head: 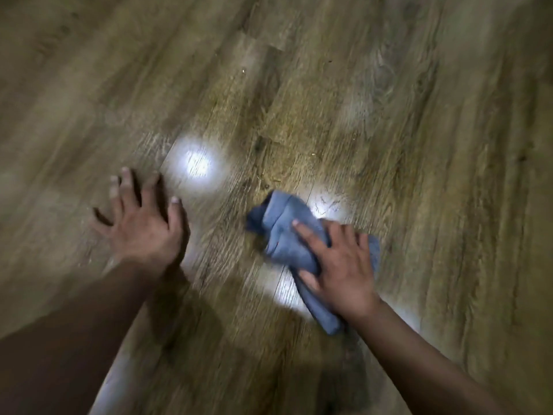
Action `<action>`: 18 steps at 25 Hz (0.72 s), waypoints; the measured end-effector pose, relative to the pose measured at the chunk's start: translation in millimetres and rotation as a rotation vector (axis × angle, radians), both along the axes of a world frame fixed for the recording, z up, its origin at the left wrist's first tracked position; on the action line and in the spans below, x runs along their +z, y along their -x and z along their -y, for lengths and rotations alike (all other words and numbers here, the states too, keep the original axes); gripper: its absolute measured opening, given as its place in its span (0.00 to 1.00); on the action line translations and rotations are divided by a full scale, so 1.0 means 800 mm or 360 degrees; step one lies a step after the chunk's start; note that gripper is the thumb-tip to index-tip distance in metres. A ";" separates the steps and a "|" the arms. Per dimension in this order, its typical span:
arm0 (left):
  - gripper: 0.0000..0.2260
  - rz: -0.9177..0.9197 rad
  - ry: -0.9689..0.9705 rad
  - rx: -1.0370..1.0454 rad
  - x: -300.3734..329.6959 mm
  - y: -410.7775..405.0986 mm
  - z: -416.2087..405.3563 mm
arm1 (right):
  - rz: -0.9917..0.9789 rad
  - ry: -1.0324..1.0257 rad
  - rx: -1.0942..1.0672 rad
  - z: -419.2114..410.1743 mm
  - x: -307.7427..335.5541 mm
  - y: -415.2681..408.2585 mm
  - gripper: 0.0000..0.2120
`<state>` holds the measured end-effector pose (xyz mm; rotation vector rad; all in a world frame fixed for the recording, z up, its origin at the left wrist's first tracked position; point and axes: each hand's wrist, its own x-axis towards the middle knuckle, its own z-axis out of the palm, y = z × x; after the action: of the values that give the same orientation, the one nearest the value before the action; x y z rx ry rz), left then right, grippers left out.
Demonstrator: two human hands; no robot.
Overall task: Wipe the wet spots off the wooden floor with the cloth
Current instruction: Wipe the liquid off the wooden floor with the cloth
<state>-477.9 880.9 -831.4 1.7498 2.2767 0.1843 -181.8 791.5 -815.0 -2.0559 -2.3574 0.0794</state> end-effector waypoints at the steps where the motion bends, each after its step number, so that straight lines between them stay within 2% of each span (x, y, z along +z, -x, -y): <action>1: 0.24 -0.0019 -0.0046 -0.0005 -0.008 0.000 -0.004 | -0.0007 -0.0088 -0.0270 -0.023 -0.002 0.000 0.36; 3: 0.25 -0.0044 -0.0114 -0.0047 -0.022 -0.004 -0.007 | -0.0035 -0.0161 -0.0722 -0.087 -0.012 0.003 0.34; 4: 0.25 -0.0059 -0.0121 -0.0038 -0.024 -0.002 -0.002 | -0.0046 -0.0176 -0.0802 -0.120 -0.015 0.010 0.34; 8: 0.26 -0.0105 -0.0104 -0.0011 -0.026 0.005 -0.003 | 0.0011 -0.0153 -0.0797 -0.267 -0.019 0.022 0.30; 11: 0.26 -0.0118 -0.0151 -0.0022 -0.029 0.006 -0.005 | -0.0010 -0.0135 -0.0841 -0.323 -0.016 0.042 0.29; 14: 0.26 -0.0136 -0.0152 -0.0010 -0.031 0.008 -0.002 | -0.0007 -0.0158 -0.0537 -0.287 -0.007 0.077 0.31; 18: 0.26 -0.0124 -0.0141 -0.0018 -0.034 0.010 -0.005 | -0.0095 -0.0035 0.0102 -0.118 -0.005 0.130 0.38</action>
<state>-485.6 884.8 -858.5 1.8439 2.3460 0.2219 -285.6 886.2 -819.0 -1.9406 -2.3779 0.1133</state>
